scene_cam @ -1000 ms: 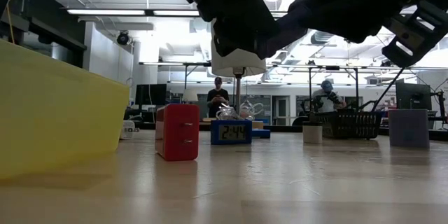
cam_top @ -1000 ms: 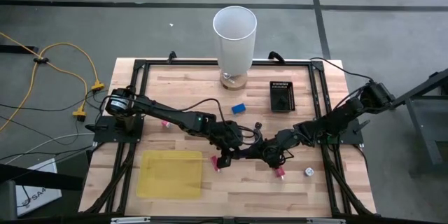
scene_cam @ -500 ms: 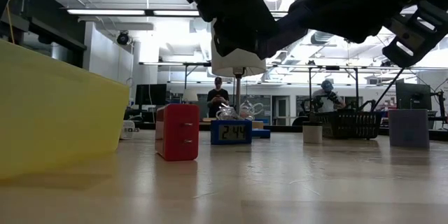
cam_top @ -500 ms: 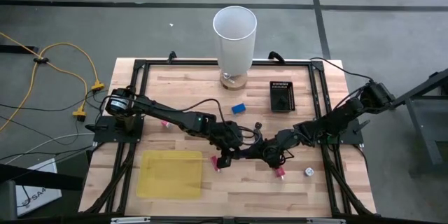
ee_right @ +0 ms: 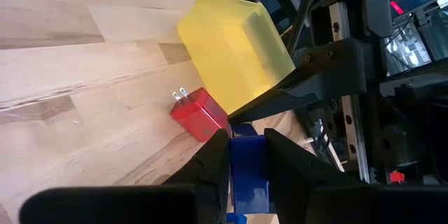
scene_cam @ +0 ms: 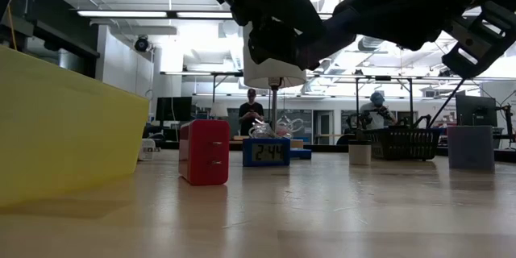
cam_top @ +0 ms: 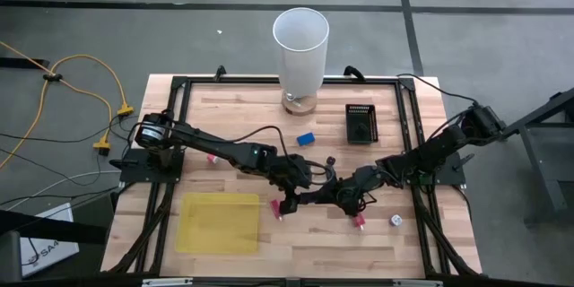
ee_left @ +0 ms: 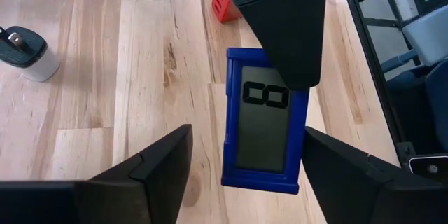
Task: Pick & Place Office items
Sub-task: Put the violet digital clock into the black bin
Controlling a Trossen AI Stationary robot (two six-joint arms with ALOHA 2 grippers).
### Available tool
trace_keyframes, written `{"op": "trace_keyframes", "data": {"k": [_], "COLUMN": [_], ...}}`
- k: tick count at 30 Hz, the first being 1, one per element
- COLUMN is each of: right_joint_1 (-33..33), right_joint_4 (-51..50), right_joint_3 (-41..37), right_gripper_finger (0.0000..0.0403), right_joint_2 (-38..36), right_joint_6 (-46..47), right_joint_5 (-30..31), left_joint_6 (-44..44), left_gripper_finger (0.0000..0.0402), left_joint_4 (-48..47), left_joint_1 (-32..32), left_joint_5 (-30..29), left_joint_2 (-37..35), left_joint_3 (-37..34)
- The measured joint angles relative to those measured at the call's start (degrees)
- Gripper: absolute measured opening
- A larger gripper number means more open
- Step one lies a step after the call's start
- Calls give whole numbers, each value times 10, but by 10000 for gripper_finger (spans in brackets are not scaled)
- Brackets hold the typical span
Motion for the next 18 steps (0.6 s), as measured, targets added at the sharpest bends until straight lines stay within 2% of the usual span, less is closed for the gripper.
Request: {"op": "trace_keyframes", "data": {"k": [18], "right_joint_1": [0], "right_joint_4": [-12], "right_joint_3": [0], "right_gripper_finger": [60], "right_joint_2": [0], "right_joint_6": [-2], "right_joint_5": [0], "left_joint_6": [13], "left_gripper_finger": [254], "left_joint_4": [1], "left_joint_1": [0], "left_joint_5": [4], "left_joint_2": [0], "left_joint_3": [0]}}
